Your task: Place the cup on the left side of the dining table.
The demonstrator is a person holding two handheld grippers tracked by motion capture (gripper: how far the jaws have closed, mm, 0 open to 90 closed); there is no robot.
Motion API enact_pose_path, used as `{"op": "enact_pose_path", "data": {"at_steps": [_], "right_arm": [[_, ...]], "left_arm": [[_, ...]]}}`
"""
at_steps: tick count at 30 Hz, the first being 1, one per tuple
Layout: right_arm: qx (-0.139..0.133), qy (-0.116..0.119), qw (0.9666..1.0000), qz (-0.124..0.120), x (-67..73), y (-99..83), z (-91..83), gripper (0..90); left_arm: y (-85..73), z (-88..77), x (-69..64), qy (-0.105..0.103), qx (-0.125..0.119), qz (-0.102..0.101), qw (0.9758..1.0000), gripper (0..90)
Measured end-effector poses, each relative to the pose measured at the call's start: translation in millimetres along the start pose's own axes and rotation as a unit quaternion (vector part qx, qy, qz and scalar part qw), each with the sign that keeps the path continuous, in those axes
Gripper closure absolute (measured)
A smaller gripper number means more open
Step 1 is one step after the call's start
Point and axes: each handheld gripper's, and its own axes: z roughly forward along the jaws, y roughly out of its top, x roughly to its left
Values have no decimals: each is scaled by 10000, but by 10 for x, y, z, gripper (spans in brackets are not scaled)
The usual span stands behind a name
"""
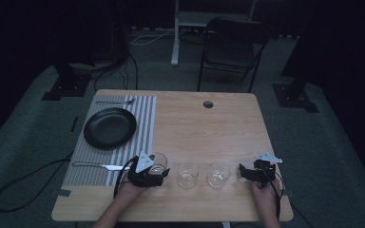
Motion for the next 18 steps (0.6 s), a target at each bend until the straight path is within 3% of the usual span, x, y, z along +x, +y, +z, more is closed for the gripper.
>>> {"op": "enact_pose_path", "data": {"at_steps": [7,18], "right_arm": [[2,-2,10000,-11,-1,0,0,123],[-2,-3,10000,-17,-2,-1,0,123]], "left_arm": [[21,-64,120,91,-39,-22,9999,203],[50,-148,332,485,-45,-208,9986,203]]}}
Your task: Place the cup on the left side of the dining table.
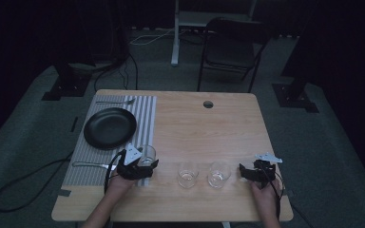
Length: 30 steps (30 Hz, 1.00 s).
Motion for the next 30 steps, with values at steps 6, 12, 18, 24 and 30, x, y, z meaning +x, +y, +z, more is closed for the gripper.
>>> {"op": "enact_pose_path", "data": {"at_steps": [6,12,18,24,30], "right_arm": [[-5,2,10000,4,1,0,1,123],[-2,1,10000,8,1,0,0,123],[-3,1,10000,4,1,0,1,123],[-1,1,10000,7,1,0,0,123],[-1,1,10000,8,1,0,0,123]], "left_arm": [[14,-21,140,281,9,-180,9994,202],[7,-16,261,438,31,-319,9985,203],[-1,25,362,620,62,-476,9969,203],[-7,83,461,704,112,-645,9954,202],[-19,162,528,800,187,-718,9940,202]]}}
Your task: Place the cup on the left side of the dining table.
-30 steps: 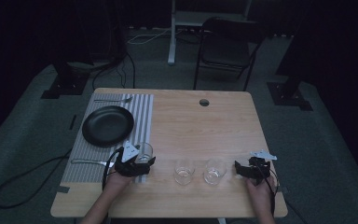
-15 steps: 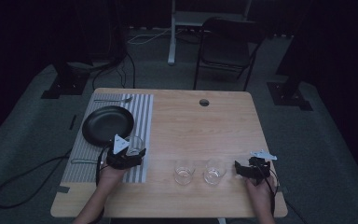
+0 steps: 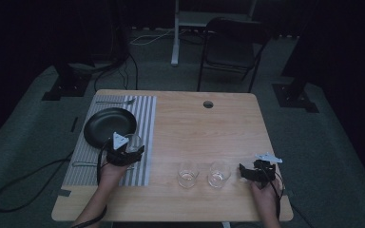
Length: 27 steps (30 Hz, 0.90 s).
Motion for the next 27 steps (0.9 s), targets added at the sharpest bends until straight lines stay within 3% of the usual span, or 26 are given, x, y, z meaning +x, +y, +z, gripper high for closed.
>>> {"op": "enact_pose_path", "data": {"at_steps": [14,19,21,27], "right_arm": [[-5,1,10000,-8,-1,0,1,123],[-5,1,10000,-8,-1,0,0,123],[-4,0,10000,-5,0,0,0,123],[-5,0,10000,-9,-1,0,0,123]], "left_arm": [[-84,138,58,119,245,97,9996,202],[-71,139,91,15,411,239,9989,199],[-80,128,79,81,419,313,9986,197],[-95,80,104,-49,354,112,9993,195]]}}
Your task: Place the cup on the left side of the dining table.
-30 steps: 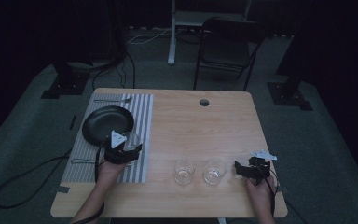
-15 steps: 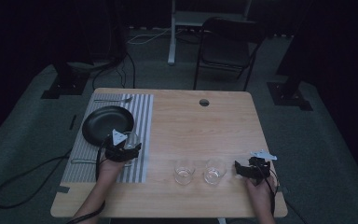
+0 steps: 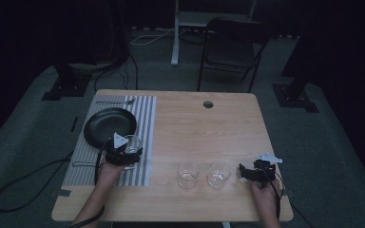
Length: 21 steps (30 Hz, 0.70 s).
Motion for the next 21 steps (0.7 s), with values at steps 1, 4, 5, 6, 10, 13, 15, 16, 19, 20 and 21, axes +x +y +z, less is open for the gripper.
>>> {"op": "enact_pose_path", "data": {"at_steps": [1,4,5,6,10,13,15,16,19,20,21], "right_arm": [[0,0,10000,1,0,0,0,123],[0,0,10000,0,0,0,0,123],[1,0,10000,1,0,0,0,123],[1,0,10000,2,0,0,0,123],[0,0,10000,0,0,0,0,123],[0,0,10000,1,0,0,0,123],[0,0,10000,1,0,0,0,123],[0,0,10000,1,0,0,0,123],[1,0,10000,2,0,0,0,124],[2,0,10000,4,1,0,0,123],[2,0,10000,6,1,0,0,123]], "left_arm": [[-1,-7,-2,15,9,13,10000,195],[0,-20,-4,6,-25,-19,10000,194],[1,-22,-3,-4,-13,-34,10000,163],[1,-22,0,-46,2,-57,10000,140],[-11,-26,-6,-52,58,-108,9999,98],[-17,-33,4,-46,75,-192,9998,86],[-18,-26,10,-134,154,-260,9995,1],[-23,-29,10,-126,160,-250,9995,1],[-41,-46,10,-189,118,-278,9994,2],[-46,-56,10,-186,123,-268,9994,2],[-52,-63,8,-154,118,-240,9995,2]]}}
